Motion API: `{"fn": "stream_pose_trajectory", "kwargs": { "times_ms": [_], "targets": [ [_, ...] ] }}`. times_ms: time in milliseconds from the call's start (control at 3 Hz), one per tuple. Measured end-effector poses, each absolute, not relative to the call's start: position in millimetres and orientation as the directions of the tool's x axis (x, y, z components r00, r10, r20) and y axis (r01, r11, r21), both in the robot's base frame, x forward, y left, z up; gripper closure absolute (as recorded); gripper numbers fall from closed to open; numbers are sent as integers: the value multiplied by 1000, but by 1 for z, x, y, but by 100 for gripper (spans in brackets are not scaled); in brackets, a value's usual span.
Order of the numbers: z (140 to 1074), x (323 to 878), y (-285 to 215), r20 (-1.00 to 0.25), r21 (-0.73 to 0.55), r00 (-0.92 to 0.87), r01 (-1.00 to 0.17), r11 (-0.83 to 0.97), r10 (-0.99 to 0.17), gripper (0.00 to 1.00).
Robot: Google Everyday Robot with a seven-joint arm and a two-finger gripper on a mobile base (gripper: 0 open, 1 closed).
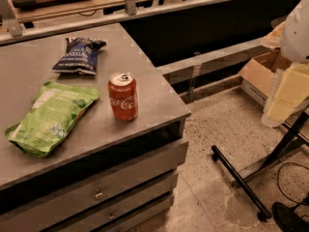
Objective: Pick blue chip bag
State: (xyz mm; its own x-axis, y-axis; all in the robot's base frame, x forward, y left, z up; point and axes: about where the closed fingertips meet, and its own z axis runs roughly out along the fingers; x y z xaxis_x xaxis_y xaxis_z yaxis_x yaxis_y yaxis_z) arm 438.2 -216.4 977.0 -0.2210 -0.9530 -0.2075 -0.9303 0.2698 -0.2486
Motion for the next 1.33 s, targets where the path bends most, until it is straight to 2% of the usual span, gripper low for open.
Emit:
{"fn": "stream_pose_trajectory", "kwargs": {
  "times_ms": [667, 1333],
  "targets": [
    [972, 455, -198, -255, -247, -181, -938, 245, -950, 0],
    [973, 572, -74, -423, -344, 132, -939, 24, -896, 0]
  ]
}}
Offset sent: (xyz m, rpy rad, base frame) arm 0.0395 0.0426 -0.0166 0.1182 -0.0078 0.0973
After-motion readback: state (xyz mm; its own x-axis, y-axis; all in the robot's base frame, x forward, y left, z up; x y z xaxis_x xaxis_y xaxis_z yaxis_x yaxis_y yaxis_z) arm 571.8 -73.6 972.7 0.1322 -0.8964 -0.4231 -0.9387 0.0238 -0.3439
